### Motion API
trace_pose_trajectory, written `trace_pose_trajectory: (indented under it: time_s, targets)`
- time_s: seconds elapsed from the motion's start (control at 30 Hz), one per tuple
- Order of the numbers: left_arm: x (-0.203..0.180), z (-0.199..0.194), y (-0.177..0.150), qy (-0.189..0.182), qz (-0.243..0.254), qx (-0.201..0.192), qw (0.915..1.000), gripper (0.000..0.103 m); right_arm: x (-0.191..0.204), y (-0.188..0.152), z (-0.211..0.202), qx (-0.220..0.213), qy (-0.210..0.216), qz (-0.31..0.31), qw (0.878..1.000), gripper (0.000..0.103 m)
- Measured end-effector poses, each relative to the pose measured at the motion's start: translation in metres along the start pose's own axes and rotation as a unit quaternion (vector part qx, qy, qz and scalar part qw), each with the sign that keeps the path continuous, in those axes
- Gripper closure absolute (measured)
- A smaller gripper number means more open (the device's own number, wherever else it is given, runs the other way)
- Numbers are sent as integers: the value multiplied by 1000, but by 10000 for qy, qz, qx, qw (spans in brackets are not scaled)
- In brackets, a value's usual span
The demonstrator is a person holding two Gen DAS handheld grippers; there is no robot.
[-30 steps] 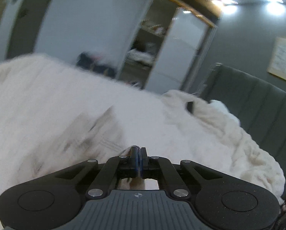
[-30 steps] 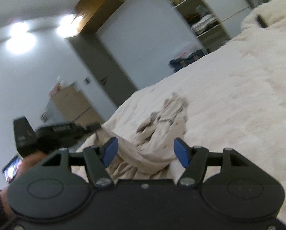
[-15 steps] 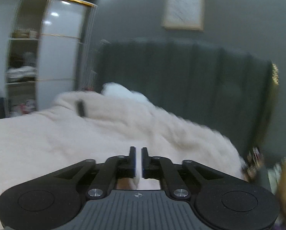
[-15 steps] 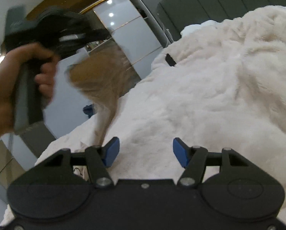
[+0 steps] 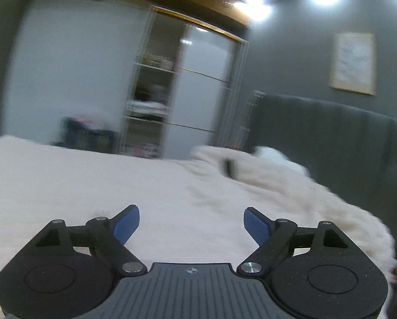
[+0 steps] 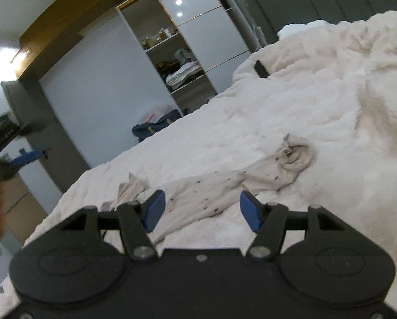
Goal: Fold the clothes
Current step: 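Spread the garment flat on the bed and open the left gripper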
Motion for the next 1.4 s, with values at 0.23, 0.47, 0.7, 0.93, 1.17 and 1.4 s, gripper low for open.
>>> trace_pose_trajectory:
  time_s: [0.23,0.47,0.7,0.93,1.17,1.4]
  targets:
    - [97,-168,87,576,95,-744,9955,6,34,-22,-8,166,99,-487,9986,41]
    - [70,-314,177,-17,-173,-1725,9849,0,86,-50,-19,464,587,-1134,9907,40]
    - [54,-321,188,-421,-585,-1648,9837,0,121,-53,-33,500,885,-1481,9837,40]
    - [130,-178,48,691,-123,-330,9970,0,127,-38,-44,442,845,-1607,9824,40]
    - [224,-98,-63,1094,-971,448,9882,0,123,-58,-54,645,825,-2259,9685,40]
    - [221,-51,-134,-173,-763,2045,9757,1,129,-81,-57,914,838,-2485,9607,40]
Point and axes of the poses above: each gripper's, at about its wrist camera, not at the fingertips, and z roughly the way its jaws point, x to its left, y to its top, the point moved 4 cm from there along z, roughly the way its jaws point, and after that the axes turned 14 degrees about -x, right-handed, at the moved point
